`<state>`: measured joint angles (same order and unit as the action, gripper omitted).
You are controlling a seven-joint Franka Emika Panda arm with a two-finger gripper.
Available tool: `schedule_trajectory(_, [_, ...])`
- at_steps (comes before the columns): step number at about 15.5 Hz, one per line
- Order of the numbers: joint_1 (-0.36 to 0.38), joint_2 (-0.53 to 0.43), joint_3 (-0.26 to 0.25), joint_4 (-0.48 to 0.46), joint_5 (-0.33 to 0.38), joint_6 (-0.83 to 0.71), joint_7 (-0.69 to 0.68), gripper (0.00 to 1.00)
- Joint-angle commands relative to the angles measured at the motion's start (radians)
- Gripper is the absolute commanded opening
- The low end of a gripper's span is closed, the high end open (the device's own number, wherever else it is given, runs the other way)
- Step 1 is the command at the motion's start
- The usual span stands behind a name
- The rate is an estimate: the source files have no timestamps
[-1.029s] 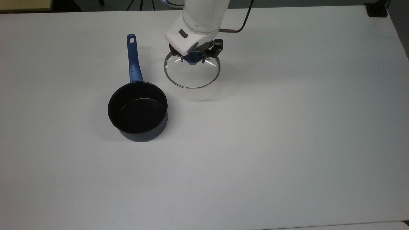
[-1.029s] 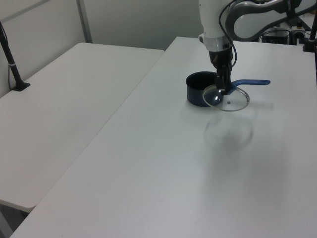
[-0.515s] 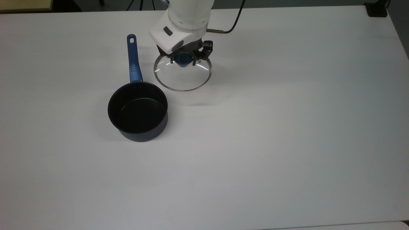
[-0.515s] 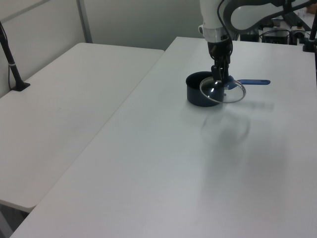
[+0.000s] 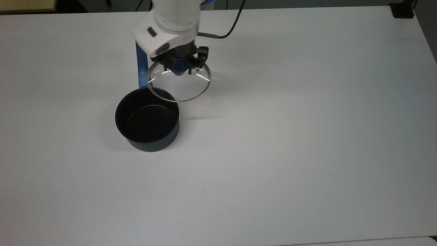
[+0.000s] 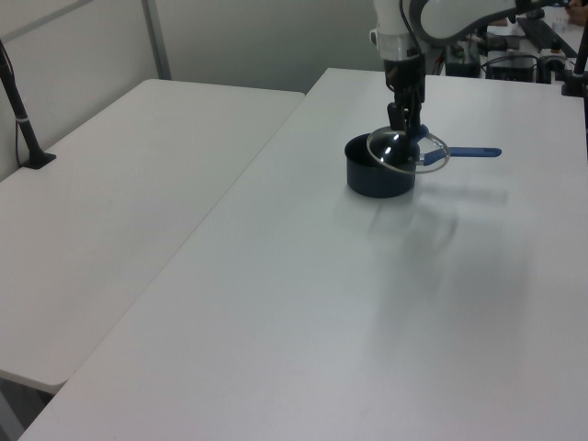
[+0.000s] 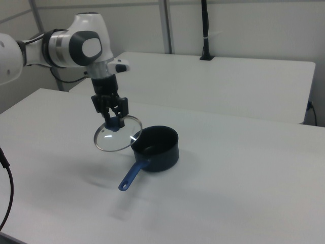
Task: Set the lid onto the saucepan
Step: 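Position the held lid over the saucepan rim and lower it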
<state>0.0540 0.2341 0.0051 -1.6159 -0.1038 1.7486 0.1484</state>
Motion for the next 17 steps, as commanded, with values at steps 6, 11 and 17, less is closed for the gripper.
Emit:
schedule_trajectory(6, [-0.028,0.094,-0.036,0.128,0.018,-0.031,-0.029,0.57])
schedule_trajectory(11, [-0.066,0.131,-0.036,0.169,0.018,-0.012,-0.03,0.57])
schedule_trajectory(17, [-0.08,0.162,-0.036,0.182,0.013,0.032,-0.027,0.57])
